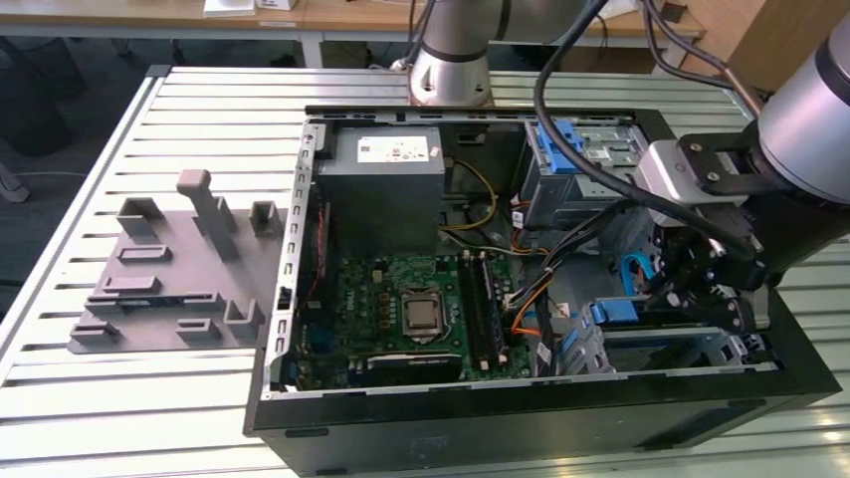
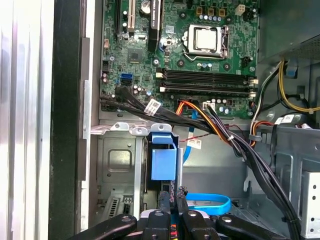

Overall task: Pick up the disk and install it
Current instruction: 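Insert the second disk wire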

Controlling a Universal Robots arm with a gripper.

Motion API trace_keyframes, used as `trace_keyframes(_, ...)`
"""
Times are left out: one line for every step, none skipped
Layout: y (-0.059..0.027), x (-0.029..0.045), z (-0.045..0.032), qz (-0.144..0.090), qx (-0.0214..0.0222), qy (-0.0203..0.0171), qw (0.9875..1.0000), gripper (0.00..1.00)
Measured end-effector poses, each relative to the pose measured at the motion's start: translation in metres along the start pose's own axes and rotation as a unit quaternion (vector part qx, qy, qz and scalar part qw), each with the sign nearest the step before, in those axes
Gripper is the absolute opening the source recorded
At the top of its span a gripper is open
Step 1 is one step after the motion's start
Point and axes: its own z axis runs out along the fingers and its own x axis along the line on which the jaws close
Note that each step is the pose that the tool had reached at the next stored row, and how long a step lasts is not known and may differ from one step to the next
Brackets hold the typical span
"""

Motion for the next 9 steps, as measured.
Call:
trace_keyframes(-0.0002,0.0001,0.0005,0.000,0.0000,0.0001,1.0000,0.16)
trace_keyframes(-0.0004,0.0001,0.0010,0.000,0.0000,0.0001,1.0000,0.16)
trace_keyframes(-0.0005,0.0002,0.0015,0.000,0.0000,0.0001,1.0000,0.16)
trace_keyframes(-0.0006,0.0002,0.0020,0.000,0.0000,0.0001,1.0000,0.16)
trace_keyframes(-0.0007,0.0003,0.0024,0.000,0.0000,0.0001,1.0000,0.16)
trace_keyframes(-0.0007,0.0003,0.0027,0.000,0.0000,0.0001,1.0000,0.16)
trace_keyframes(-0.0008,0.0004,0.0030,0.000,0.0000,0.0002,1.0000,0.16)
trace_keyframes(-0.0008,0.0004,0.0033,0.000,0.0000,0.0002,1.0000,0.16)
trace_keyframes(-0.0009,0.0005,0.0037,0.000,0.0000,0.0001,1.0000,0.16)
